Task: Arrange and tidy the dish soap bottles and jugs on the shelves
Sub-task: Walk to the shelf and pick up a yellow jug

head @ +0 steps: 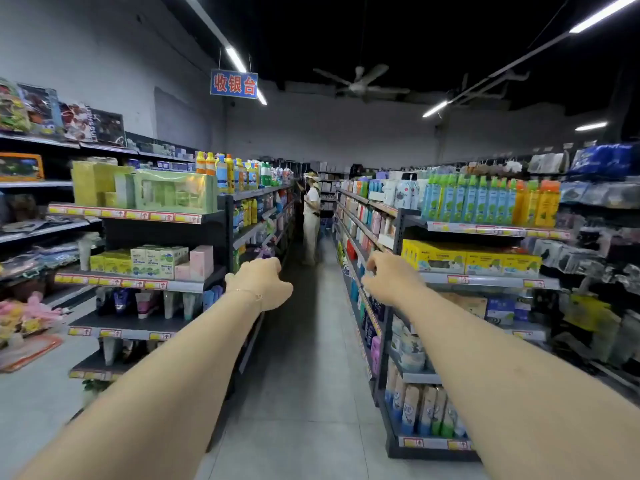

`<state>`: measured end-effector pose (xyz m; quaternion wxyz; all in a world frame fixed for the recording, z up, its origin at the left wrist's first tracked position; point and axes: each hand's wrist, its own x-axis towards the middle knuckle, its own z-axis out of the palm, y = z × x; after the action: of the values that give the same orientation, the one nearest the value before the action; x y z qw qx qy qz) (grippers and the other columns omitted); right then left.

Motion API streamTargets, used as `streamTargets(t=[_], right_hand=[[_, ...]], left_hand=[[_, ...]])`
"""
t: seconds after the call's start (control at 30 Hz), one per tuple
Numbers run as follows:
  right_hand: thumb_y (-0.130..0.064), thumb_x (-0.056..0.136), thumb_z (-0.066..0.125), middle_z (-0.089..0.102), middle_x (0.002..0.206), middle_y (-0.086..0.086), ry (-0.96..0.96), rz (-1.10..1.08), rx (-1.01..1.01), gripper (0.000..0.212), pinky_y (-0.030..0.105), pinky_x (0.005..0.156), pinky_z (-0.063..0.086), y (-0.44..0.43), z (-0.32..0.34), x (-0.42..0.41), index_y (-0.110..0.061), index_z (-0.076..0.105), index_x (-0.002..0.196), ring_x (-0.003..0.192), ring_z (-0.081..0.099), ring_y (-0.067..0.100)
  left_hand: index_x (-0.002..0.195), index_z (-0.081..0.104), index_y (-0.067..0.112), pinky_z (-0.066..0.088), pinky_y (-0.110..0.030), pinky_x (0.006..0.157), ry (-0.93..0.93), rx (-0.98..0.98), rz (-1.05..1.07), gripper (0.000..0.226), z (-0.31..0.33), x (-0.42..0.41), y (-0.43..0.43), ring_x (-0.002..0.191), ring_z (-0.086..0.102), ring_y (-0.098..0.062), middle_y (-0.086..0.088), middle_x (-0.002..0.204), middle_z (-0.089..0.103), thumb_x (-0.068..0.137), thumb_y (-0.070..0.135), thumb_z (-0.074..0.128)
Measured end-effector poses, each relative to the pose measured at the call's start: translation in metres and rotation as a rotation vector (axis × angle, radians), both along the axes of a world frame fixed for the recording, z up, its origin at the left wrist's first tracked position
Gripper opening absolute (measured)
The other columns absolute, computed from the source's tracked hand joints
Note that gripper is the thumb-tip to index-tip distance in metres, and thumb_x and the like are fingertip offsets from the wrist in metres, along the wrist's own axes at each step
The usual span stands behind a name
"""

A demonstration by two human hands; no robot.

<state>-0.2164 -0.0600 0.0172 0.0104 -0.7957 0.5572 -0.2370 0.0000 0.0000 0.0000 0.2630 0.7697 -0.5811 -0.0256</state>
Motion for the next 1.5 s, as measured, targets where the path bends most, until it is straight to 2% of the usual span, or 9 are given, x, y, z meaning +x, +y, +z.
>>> streamTargets(t=[0.1,0.3,0.47,0.67,0.87,1.0,1.13,1.3,1.5], right_hand=[[-0.027,0.086,0.05,0.057,0.109,0.004,0.02,0.05,0.006,0.022,0.04,0.083,0.049,-0.053,0.01,0.031,-0.018,0.053,0.106,0.095,0.057,0.029],[-0.029,0.088,0.048,0.056,0.118,0.007,0.106,0.104,0.004,0.026,0.043,0.089,0.046,-0.162,0.007,0.073,-0.017,0.05,0.112,0.1,0.055,0.03],[-0.027,0.089,0.048,0.057,0.112,0.007,0.13,0.092,-0.009,0.024,0.038,0.079,0.045,-0.262,-0.001,0.093,-0.016,0.05,0.11,0.092,0.056,0.028],[-0.027,0.089,0.047,0.057,0.114,0.008,0.14,0.1,-0.021,0.024,0.039,0.081,0.046,-0.411,0.002,0.118,-0.015,0.05,0.11,0.097,0.056,0.03],[-0.029,0.089,0.047,0.057,0.113,0.006,0.116,0.098,-0.029,0.025,0.035,0.076,0.044,-0.564,0.017,0.143,-0.016,0.05,0.111,0.098,0.056,0.029],[-0.028,0.088,0.048,0.057,0.109,0.006,0.125,0.123,-0.024,0.023,0.038,0.082,0.046,-0.651,0.011,0.173,-0.016,0.051,0.108,0.096,0.055,0.028],[-0.03,0.089,0.048,0.058,0.108,0.007,0.141,0.157,-0.028,0.02,0.042,0.088,0.045,-0.738,0.002,0.21,-0.016,0.05,0.104,0.094,0.056,0.028],[-0.028,0.088,0.048,0.058,0.107,0.007,0.146,0.19,-0.04,0.022,0.04,0.083,0.044,-0.847,-0.004,0.259,-0.015,0.051,0.106,0.095,0.056,0.029],[-0.028,0.089,0.048,0.058,0.105,0.007,0.16,0.224,-0.051,0.018,0.036,0.074,0.038,-0.987,0.015,0.332,-0.015,0.051,0.102,0.086,0.051,0.029]], left_hand=[[0.122,0.052,0.025,0.04,-0.05,0.102,-0.099,0.017,-0.008,0.035,0.007,0.021,-0.05,0.113,0.053,-0.026,-0.001,0.122,0.058,0.089,0.037,0.052],[0.123,0.05,0.023,0.04,-0.049,0.102,-0.129,0.075,-0.015,0.036,0.012,0.051,-0.161,0.11,0.055,-0.026,-0.003,0.121,0.058,0.09,0.037,0.053],[0.127,0.049,0.022,0.043,-0.039,0.093,-0.191,0.111,-0.048,0.037,0.007,0.067,-0.26,0.11,0.055,-0.026,-0.003,0.123,0.057,0.092,0.036,0.051],[0.135,0.044,0.022,0.045,-0.036,0.088,-0.217,0.135,-0.011,0.044,0.013,0.096,-0.405,0.112,0.055,-0.024,-0.002,0.127,0.055,0.093,0.034,0.05],[0.119,0.05,0.02,0.045,-0.048,0.096,-0.193,0.13,-0.041,0.031,0.03,0.115,-0.562,0.103,0.056,-0.027,-0.002,0.114,0.057,0.092,0.033,0.048],[0.132,0.046,0.024,0.041,-0.049,0.101,-0.215,0.17,-0.029,0.041,0.025,0.137,-0.647,0.114,0.053,-0.028,-0.003,0.129,0.053,0.092,0.033,0.048],[0.135,0.044,0.024,0.04,-0.051,0.102,-0.207,0.168,-0.016,0.043,0.018,0.171,-0.728,0.115,0.053,-0.028,-0.002,0.13,0.054,0.092,0.033,0.048],[0.123,0.049,0.023,0.04,-0.051,0.101,-0.214,0.166,-0.008,0.033,0.009,0.223,-0.836,0.106,0.055,-0.027,0.0,0.115,0.059,0.092,0.034,0.051],[0.124,0.048,0.024,0.04,-0.051,0.099,-0.273,0.163,-0.005,0.033,0.025,0.292,-0.979,0.114,0.053,-0.028,-0.001,0.121,0.056,0.091,0.03,0.05]])
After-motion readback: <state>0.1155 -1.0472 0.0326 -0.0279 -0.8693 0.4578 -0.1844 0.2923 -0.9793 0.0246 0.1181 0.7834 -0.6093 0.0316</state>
